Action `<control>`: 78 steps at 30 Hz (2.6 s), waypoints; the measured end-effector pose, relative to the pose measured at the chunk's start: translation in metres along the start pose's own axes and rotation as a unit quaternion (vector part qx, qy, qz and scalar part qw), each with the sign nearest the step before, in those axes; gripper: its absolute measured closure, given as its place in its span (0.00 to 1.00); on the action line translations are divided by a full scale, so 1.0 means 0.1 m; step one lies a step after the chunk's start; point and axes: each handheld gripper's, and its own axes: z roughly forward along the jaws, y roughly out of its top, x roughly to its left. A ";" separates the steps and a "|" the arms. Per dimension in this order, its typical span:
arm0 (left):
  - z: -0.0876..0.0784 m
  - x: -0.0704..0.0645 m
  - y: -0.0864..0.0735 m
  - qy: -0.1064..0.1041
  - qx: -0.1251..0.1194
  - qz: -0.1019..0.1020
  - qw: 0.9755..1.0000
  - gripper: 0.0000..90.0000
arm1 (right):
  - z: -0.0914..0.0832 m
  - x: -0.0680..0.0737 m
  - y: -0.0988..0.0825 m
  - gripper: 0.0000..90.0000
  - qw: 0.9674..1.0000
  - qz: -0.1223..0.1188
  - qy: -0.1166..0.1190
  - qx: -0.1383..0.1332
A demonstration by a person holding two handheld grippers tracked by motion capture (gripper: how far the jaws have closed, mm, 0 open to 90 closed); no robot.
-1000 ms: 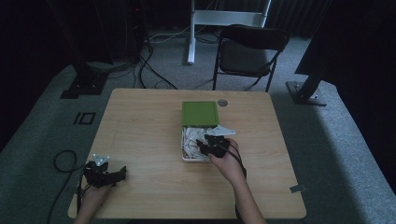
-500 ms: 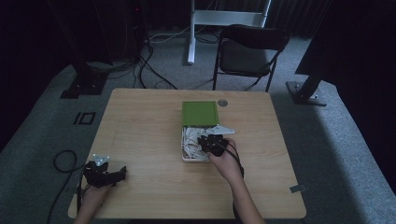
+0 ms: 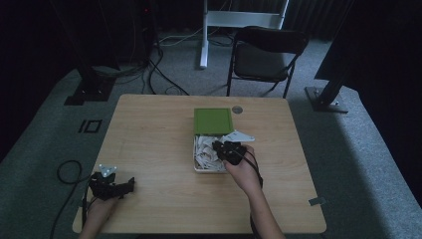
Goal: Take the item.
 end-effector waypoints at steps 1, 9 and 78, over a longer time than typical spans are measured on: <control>0.00 0.00 0.00 0.000 0.000 0.000 1.000 0.03 | -0.02 0.00 0.01 0.93 1.000 0.001 0.001 -0.004; 0.00 0.00 0.00 0.000 0.000 0.000 1.000 0.03 | -0.16 0.05 0.18 0.93 0.999 -0.002 0.013 -0.036; 0.00 0.00 0.00 0.000 0.001 0.000 1.000 0.03 | -0.12 -1.41 -0.67 0.92 0.980 0.095 -0.176 0.013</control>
